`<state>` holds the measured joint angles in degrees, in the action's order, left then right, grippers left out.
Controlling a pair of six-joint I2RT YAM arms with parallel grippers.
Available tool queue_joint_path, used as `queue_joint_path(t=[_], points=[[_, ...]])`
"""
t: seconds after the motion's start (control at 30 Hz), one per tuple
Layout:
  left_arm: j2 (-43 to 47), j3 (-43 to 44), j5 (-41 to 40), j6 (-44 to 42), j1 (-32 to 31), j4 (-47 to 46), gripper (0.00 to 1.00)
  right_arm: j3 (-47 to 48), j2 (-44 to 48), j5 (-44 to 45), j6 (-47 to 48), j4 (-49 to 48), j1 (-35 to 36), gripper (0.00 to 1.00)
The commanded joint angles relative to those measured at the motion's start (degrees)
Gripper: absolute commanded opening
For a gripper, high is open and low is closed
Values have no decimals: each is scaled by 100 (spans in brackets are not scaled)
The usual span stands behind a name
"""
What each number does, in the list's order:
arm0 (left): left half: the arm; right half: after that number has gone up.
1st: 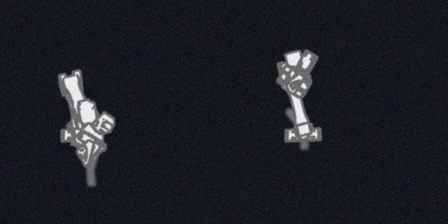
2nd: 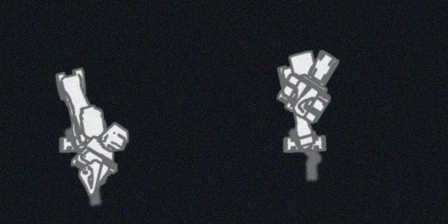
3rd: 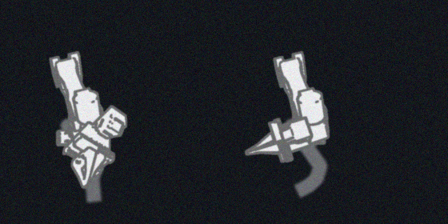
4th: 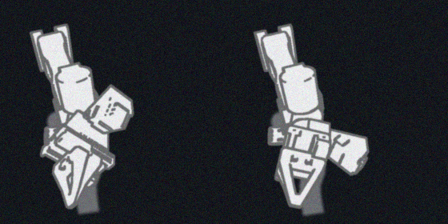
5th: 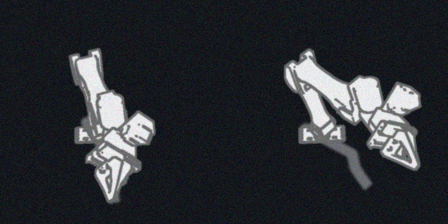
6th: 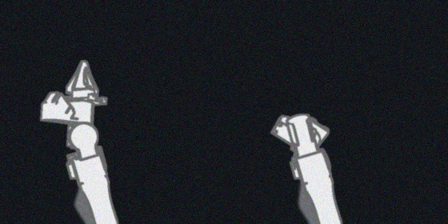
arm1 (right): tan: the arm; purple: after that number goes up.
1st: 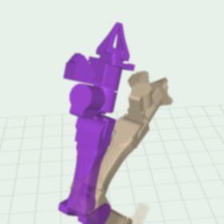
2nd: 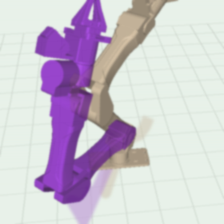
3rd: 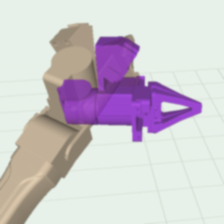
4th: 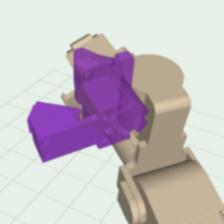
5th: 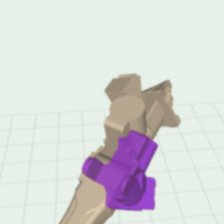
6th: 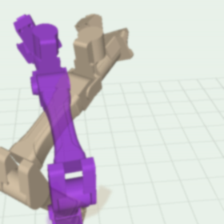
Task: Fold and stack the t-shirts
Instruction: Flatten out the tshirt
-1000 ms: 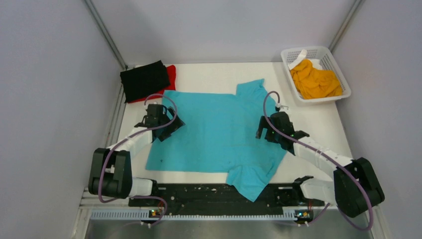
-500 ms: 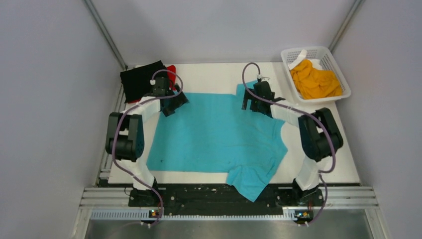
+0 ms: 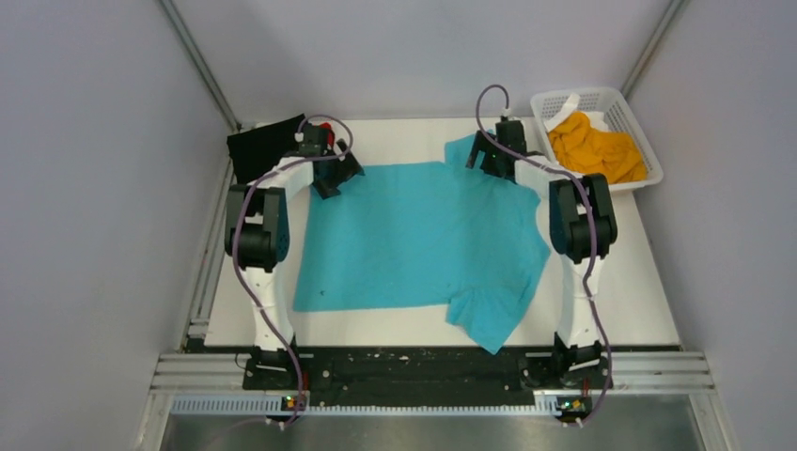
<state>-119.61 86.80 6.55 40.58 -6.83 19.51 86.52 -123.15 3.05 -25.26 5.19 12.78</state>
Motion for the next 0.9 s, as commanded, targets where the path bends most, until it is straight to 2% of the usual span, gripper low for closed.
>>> queue_joint_path(t=[0.0, 0.23, 0.3, 0.4, 0.5, 0.63, 0.77, 0.87], points=[[-661, 469, 387, 70, 74, 49, 97, 499, -818, -543, -98, 669, -240, 99], [-1390, 1648, 877, 34, 223, 400, 97, 1785, -1166, -587, 295, 1395, -296, 99], [-1180, 1750, 914, -28, 226, 435, 97, 1884, -822, -563, 496, 1578, -301, 99], [-446, 1427, 861, -162, 202, 436, 97, 1431, 116, -349, 634, 1566, -300, 99], [667, 554, 616, -278, 138, 415, 97, 232, 1365, -403, 668, 1180, -249, 99], [2408, -1256, 146, -246, 0, 274, 97, -1979, 3137, -453, 379, 466, -120, 99], [4175, -3280, -536, 212, -81, 299, 98, -4017, 4781, -669, -255, -32, -102, 99], [5530, -4473, -957, 513, -82, 517, 98, -5016, 5995, -725, -482, -39, -102, 99]])
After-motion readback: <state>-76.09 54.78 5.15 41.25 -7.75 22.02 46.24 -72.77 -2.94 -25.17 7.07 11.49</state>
